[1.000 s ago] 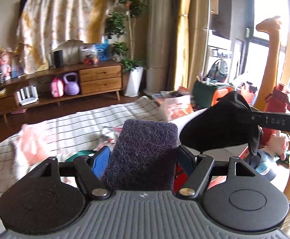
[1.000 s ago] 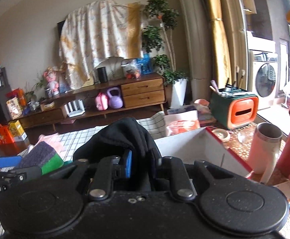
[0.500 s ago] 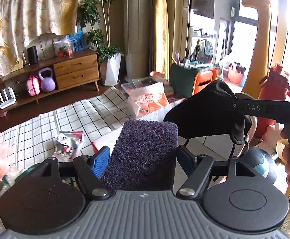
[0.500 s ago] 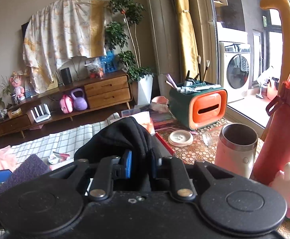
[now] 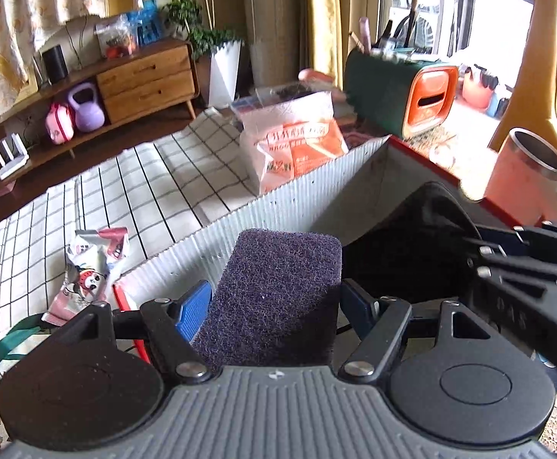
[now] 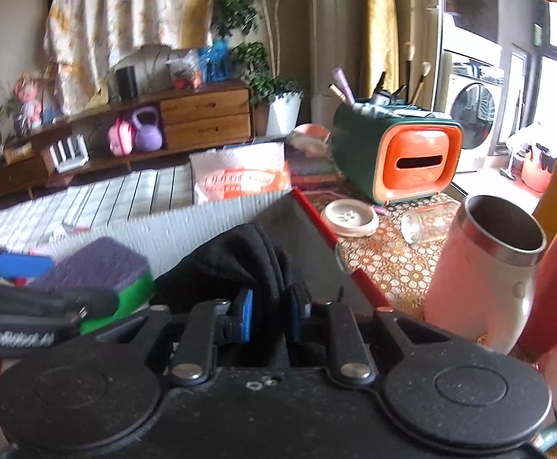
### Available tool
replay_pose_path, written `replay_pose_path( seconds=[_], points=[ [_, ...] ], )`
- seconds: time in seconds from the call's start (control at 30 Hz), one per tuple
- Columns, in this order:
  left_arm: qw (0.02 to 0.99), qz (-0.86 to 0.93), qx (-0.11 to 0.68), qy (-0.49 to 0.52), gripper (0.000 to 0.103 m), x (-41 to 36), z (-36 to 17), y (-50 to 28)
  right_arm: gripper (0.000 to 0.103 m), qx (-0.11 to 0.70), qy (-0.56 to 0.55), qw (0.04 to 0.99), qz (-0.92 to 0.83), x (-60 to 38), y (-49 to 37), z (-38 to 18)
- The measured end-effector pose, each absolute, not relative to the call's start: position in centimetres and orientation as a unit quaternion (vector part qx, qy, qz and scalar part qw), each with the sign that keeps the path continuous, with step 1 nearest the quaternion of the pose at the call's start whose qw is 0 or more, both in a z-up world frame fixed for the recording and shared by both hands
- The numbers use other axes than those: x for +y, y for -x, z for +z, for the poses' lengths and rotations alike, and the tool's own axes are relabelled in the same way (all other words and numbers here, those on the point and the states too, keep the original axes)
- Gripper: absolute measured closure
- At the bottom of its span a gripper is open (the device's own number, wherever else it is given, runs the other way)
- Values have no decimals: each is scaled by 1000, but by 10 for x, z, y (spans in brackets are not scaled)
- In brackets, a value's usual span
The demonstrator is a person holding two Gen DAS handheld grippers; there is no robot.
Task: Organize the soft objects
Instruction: 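Carry the sponge and the mask with both tools over the red box, then open the right tool dropping the mask into the box while the left tool releases the sponge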
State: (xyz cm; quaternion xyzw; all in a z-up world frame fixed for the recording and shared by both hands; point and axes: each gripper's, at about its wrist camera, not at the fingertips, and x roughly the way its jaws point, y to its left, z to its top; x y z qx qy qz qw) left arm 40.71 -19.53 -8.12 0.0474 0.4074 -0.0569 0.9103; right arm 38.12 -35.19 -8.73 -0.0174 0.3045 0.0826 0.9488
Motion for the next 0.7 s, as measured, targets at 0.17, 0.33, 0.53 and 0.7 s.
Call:
replay_pose_path(
  seconds=[0.17,0.33,0.53,0.7],
  points=[
    [891,-56,446,-56,30,-201,-100,-429,83,329,57,936,110,-341,-384,-100],
    [867,-65,487,-86,30,-214,-114,-441,79,347,83,924,136,-335,-383,-110],
    [844,-75,523,-95,31,-219,-125,-447,74,369,71,914,155,-339,-384,-117],
    [845,-72,525,-79,31,-214,-121,-447,61,373,69,912,155,-341,-384,-119]
  ],
)
